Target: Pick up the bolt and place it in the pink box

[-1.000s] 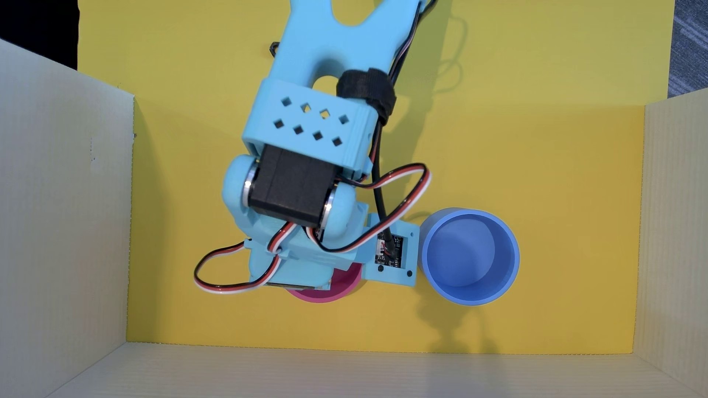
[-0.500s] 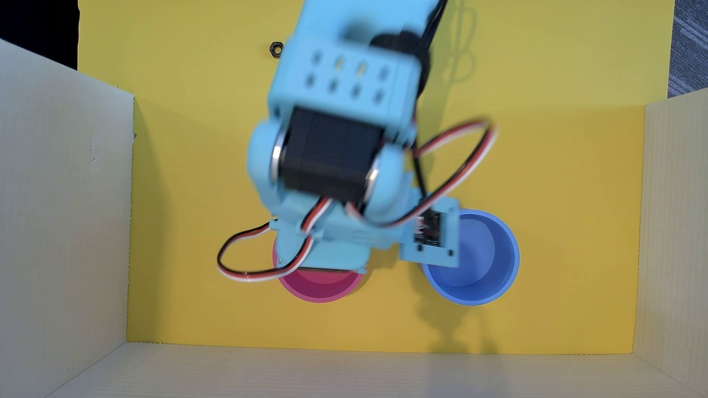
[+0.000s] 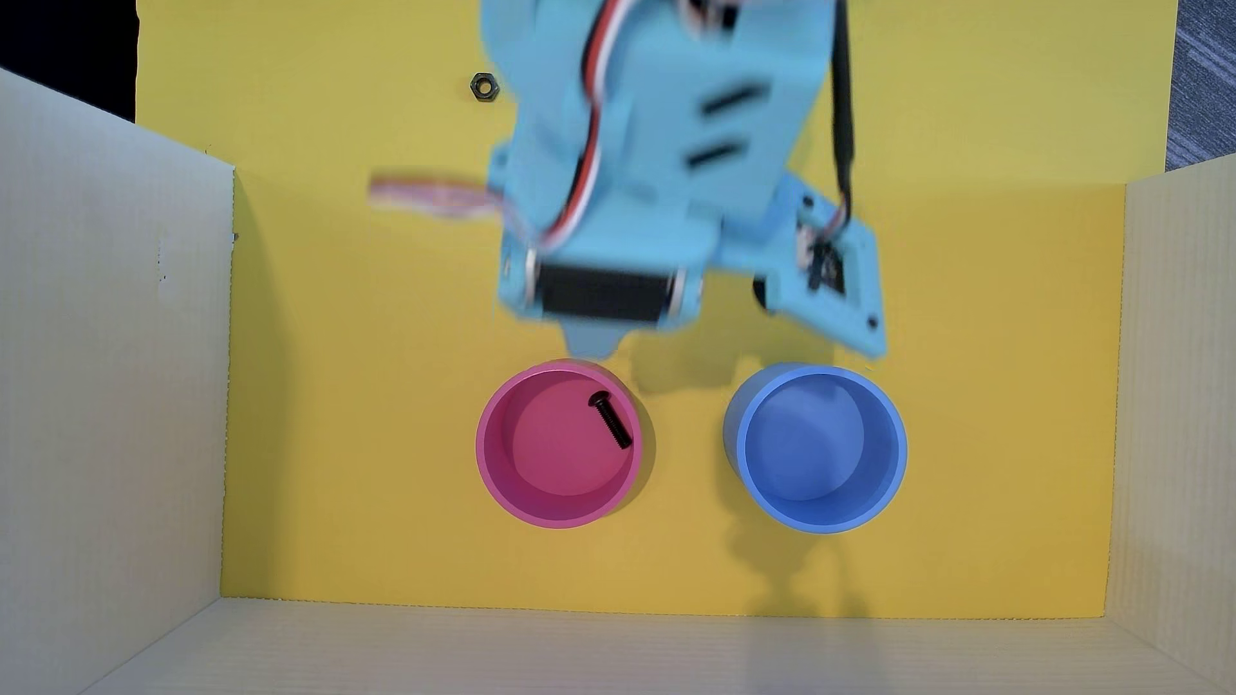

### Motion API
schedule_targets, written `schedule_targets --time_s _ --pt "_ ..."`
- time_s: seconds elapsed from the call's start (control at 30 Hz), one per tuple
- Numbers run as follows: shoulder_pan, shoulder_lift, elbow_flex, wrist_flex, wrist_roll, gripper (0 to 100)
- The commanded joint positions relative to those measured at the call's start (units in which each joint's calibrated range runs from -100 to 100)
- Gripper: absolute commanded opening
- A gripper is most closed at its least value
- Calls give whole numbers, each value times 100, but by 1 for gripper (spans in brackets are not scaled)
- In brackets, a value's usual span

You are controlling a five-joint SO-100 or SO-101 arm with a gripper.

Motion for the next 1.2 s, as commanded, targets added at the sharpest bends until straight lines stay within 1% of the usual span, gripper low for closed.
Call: schedule_targets --time_s 0.0,0.2,0.37,0.73,0.87,0.93,1.1,1.17 --pt "-153 -1218 1850 -1069 -22 1" --pt "-704 -2691 4048 -2270 -22 1" --pt "-1153 -3878 5269 -2785 -27 1" --pt "-1639 -6950 7133 -2759 -27 1" --pt "-1830 -8145 7884 -2733 -319 1" --pt "-1830 -8339 8182 -2725 -486 1" --pt "-1830 -8171 8761 -2725 -835 1" --pt "-1830 -8171 8933 -2725 -892 1"
